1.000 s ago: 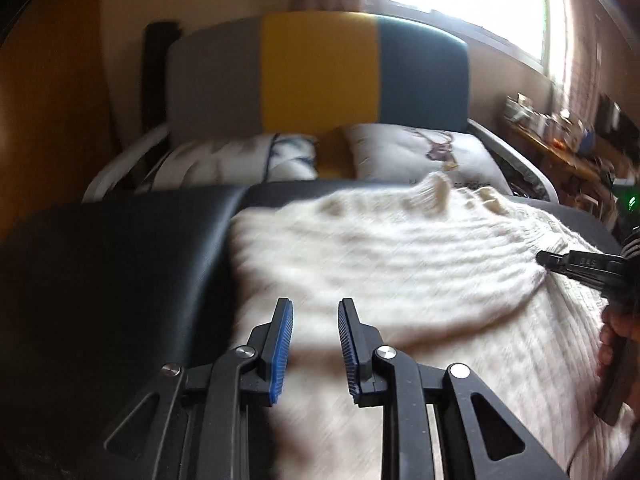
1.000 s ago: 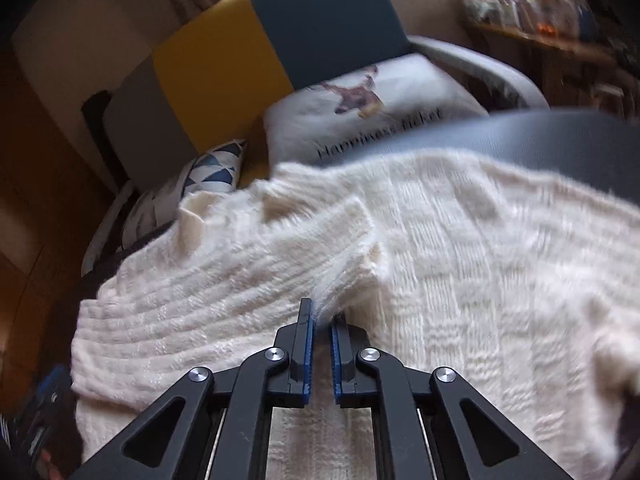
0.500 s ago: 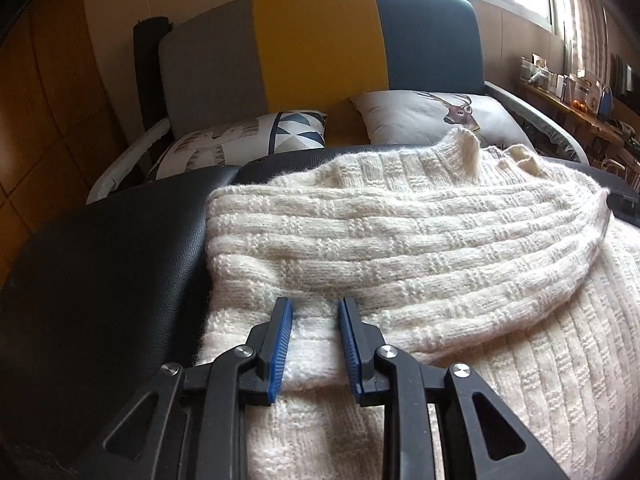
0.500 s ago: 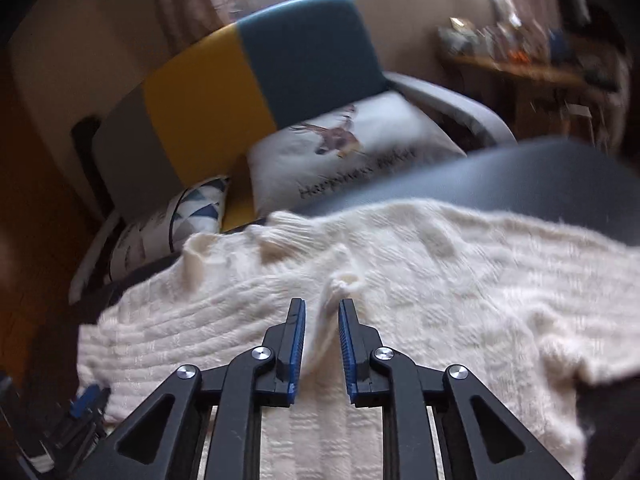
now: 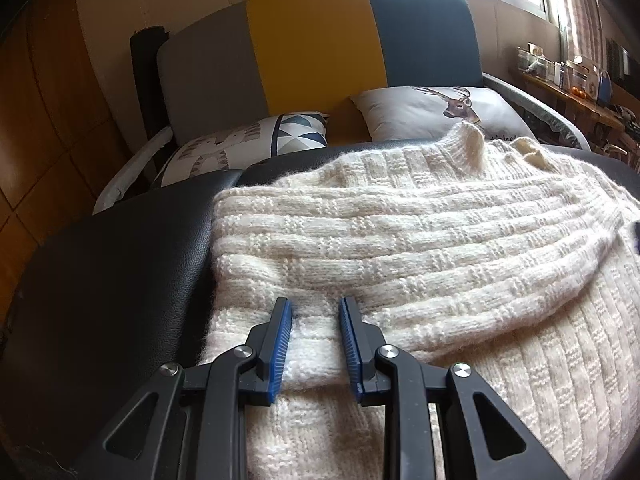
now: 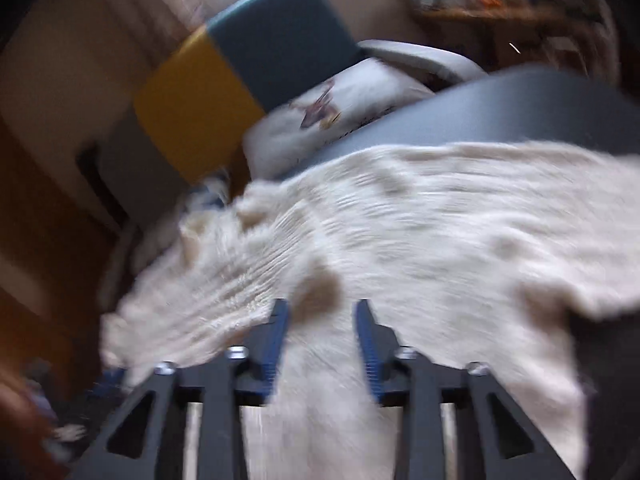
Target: Fold clothes
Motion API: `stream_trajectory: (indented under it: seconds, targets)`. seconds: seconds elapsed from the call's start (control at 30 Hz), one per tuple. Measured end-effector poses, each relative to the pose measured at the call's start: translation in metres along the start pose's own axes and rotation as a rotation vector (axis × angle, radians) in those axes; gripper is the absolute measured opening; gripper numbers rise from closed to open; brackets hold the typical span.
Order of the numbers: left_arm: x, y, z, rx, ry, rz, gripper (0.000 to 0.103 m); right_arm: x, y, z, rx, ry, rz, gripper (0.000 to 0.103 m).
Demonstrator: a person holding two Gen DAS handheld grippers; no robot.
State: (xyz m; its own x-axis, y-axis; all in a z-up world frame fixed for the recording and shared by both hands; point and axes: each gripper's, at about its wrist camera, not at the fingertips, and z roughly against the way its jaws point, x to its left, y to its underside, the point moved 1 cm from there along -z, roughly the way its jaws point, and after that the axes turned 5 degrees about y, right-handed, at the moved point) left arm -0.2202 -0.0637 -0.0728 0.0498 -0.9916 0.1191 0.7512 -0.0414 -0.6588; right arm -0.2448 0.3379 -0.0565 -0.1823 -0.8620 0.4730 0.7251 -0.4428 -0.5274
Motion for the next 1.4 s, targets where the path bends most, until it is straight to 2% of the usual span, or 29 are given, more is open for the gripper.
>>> stream_trajectory:
  seconds: [0.13,0.3,0.37,0.43,0.47,0.57,0.6,0.63,0.67,0.7,0.77,0.9,1.07,1.23,1.4]
  targets:
    - [0.001,-0.001,0.001,0.0,0.005,0.0,0.025,-0.095,-0.015,0.059,-0.079,0.139,-0.159,0.056]
    - [0.003,-0.004,0.008,-0.002,0.051,0.005,0.025,-0.213,-0.033,0.133,-0.178,0.313,-0.358,0.056]
    - [0.0,-0.004,0.018,-0.026,0.062,0.0,0.025,-0.26,-0.032,0.152,-0.201,0.323,-0.506,0.056]
    - [-0.009,-0.001,0.033,-0.055,0.119,0.006,0.025,-0.306,-0.028,0.17,-0.221,0.322,-0.666,0.056]
    - [-0.015,0.001,0.039,-0.061,0.157,0.006,0.025,-0.317,-0.029,0.173,-0.237,0.308,-0.707,0.052]
    - [-0.04,0.011,0.054,-0.064,0.268,-0.019,0.025,-0.333,-0.034,0.178,-0.291,0.251,-0.781,0.052]
    - [-0.048,0.013,0.057,-0.061,0.284,-0.03,0.025,-0.339,-0.036,0.18,-0.31,0.231,-0.806,0.052]
    - [-0.055,0.017,0.057,-0.05,0.289,-0.05,0.025,-0.343,-0.038,0.18,-0.321,0.224,-0.819,0.052]
    - [-0.062,0.02,0.057,-0.038,0.292,-0.071,0.025,-0.344,-0.04,0.178,-0.32,0.235,-0.822,0.044]
    - [-0.07,0.023,0.057,-0.025,0.296,-0.092,0.025,-0.344,-0.044,0.175,-0.316,0.25,-0.823,0.028]
    - [-0.077,0.03,0.049,0.022,0.265,-0.121,0.025,-0.348,-0.048,0.166,-0.295,0.255,-0.831,0.008]
    - [-0.071,0.031,0.042,0.043,0.303,-0.084,0.026,-0.359,-0.046,0.167,-0.318,0.222,-0.858,0.007]
    - [-0.071,0.031,0.04,0.04,0.309,-0.08,0.027,-0.334,-0.062,0.174,-0.349,0.16,-0.784,0.006]
    - [-0.075,0.033,0.039,0.031,0.276,-0.108,0.028,-0.277,-0.085,0.18,-0.359,0.091,-0.631,0.006]
    - [-0.071,0.033,0.039,0.032,0.295,-0.092,0.028,-0.206,-0.096,0.175,-0.326,0.007,-0.453,0.006]
